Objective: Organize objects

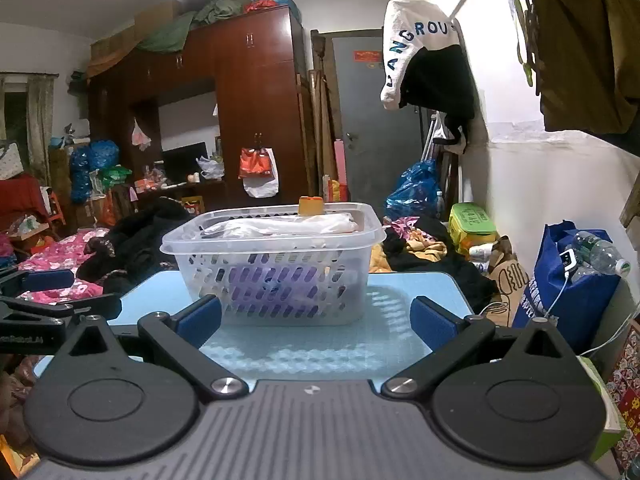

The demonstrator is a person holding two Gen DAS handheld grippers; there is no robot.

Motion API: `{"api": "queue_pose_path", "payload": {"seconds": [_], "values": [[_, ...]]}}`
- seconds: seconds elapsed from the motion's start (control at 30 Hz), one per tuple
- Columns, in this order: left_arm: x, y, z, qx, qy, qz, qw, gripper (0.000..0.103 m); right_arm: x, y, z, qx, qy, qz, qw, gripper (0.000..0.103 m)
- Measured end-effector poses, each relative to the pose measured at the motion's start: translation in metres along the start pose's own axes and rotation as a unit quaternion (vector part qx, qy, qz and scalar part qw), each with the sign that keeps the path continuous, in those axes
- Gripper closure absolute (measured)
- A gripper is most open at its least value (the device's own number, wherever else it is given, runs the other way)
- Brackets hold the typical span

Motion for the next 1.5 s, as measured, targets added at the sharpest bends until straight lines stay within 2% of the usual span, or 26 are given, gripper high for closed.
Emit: {"api": "queue_pose_path", "payload": {"seconds": [1.5], "values": [[-0.0027,0.0015,-0.0083,-0.009,0.000,0.003,1.0000,0.004,-0.0029,0.0006,0.0052,0.015,0.003,0.004,1.000,0.000]]}}
Point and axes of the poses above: each gripper's, at about its wrist camera, not at the fingertips, and y roughly the way its jaws point, z to its left, x to its top, the point moved 8 cm from there along y, roughly the way its jaws point, and after that the axes turned 13 degrees about -z, right-handed, at the moved point
